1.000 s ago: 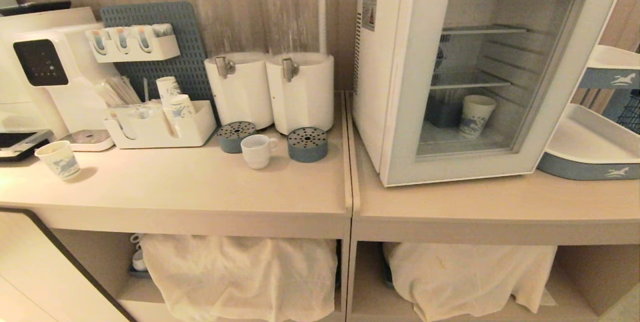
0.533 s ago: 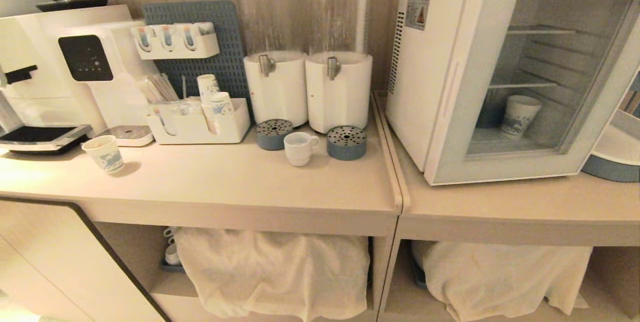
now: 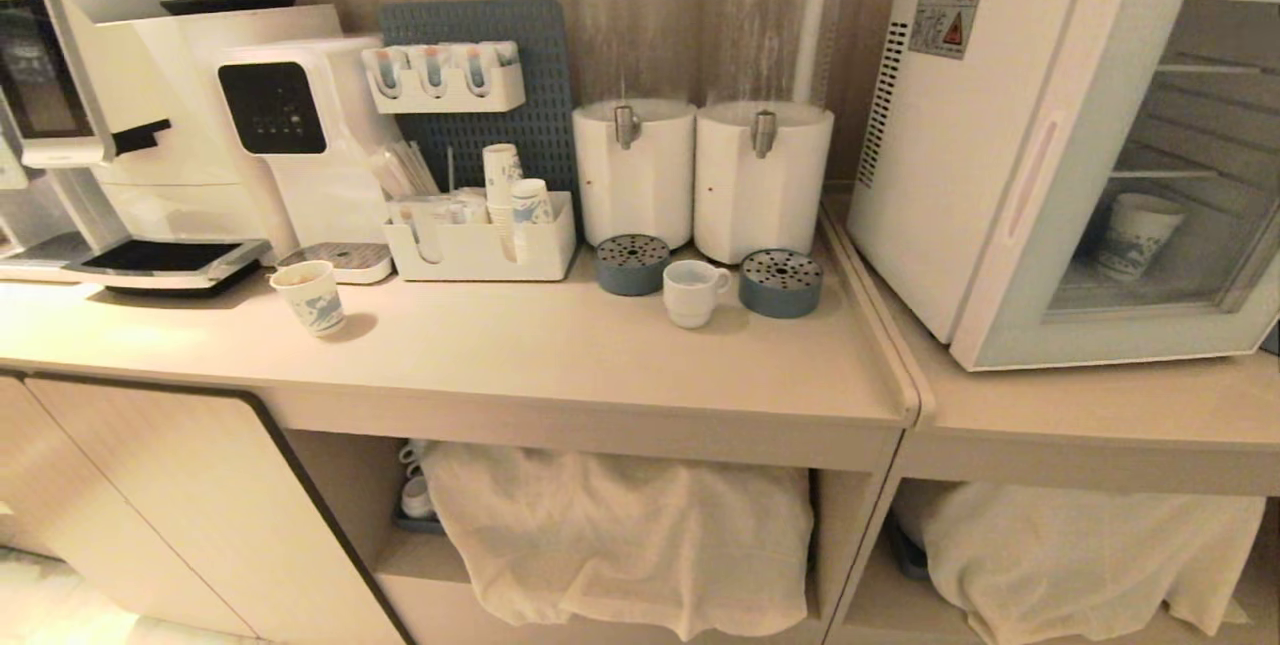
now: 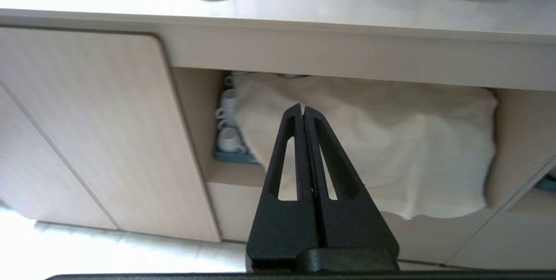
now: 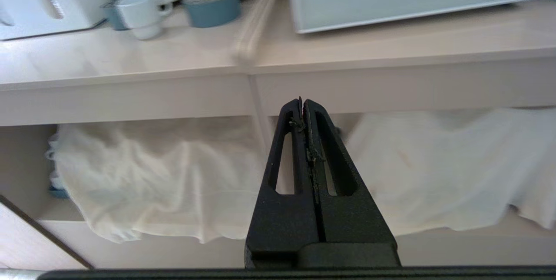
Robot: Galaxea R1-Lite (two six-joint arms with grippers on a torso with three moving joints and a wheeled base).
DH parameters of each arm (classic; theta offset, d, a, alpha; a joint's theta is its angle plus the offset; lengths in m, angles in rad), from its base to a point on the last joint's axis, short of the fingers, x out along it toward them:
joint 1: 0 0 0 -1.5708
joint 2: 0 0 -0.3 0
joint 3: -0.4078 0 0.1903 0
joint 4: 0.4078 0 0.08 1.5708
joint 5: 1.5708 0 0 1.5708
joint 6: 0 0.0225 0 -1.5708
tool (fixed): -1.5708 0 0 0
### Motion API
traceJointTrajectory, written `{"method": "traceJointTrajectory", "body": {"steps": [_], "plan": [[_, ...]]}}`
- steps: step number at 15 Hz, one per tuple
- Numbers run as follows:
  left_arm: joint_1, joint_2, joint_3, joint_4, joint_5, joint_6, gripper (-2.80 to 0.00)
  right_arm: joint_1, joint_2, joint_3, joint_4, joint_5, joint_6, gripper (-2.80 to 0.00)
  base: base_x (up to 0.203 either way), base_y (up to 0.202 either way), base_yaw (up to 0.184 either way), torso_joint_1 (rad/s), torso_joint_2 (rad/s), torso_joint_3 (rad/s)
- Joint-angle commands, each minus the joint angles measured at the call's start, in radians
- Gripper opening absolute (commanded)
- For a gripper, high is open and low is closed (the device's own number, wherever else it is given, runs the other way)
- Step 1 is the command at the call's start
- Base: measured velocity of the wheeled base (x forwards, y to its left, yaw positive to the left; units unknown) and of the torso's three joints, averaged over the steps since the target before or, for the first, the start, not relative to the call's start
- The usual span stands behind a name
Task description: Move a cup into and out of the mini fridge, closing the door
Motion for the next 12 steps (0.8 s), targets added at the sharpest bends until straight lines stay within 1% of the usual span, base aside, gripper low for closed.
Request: {"method": "traceJointTrajectory", "body": {"steps": [1, 12], "plan": [[0.000, 0.000, 0.000, -0.001, 0.000, -0.001, -2.80, 0.000, 0.001, 0.000, 0.002, 0.000, 0.000, -2.80, 0.000, 0.192, 0.006, 0.001, 0.00, 0.001], [0.000, 0.000, 0.002, -0.001, 0.000, -0.001, -2.80, 0.000, 0.001, 0.000, 0.000, 0.000, 0.000, -2.80, 0.000, 0.194, 0.009, 0.002, 0.00, 0.000]]}}
